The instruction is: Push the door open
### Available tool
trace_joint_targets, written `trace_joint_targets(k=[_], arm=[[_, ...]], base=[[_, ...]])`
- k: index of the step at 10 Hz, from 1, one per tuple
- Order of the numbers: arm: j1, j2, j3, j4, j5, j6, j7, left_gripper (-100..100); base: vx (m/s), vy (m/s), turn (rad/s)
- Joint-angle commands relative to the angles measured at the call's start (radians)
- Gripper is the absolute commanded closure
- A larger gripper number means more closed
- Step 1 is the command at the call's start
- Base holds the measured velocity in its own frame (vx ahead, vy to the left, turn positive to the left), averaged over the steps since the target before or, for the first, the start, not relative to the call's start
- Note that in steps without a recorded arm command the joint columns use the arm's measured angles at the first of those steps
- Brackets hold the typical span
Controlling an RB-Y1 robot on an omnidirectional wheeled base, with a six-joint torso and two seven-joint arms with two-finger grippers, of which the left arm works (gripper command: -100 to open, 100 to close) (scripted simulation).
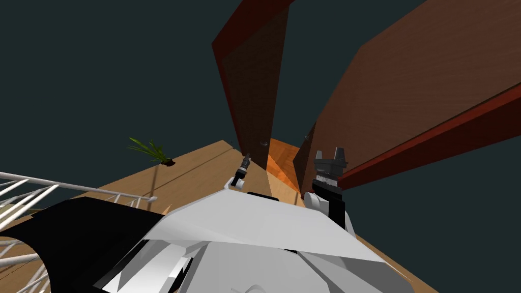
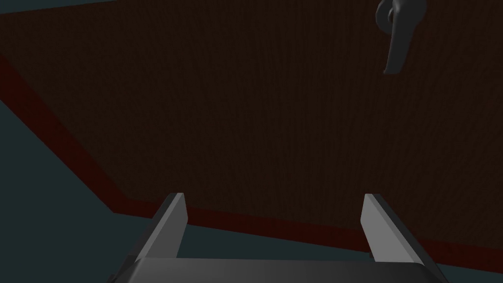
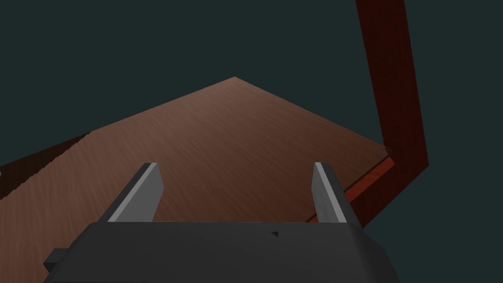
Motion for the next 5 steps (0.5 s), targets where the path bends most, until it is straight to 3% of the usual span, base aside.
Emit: trace_joint_targets(k=[1,5], arm=[[-0.016,0.001,-0.003,0.039,-0.002,-0.012,0.004,-100],[-0.057,-0.003,-0.015,0.145,-0.011,-0.039,0.009,-100]], base=[[0.092,0.051,-0.068],[0.110,0.055,-0.080]])
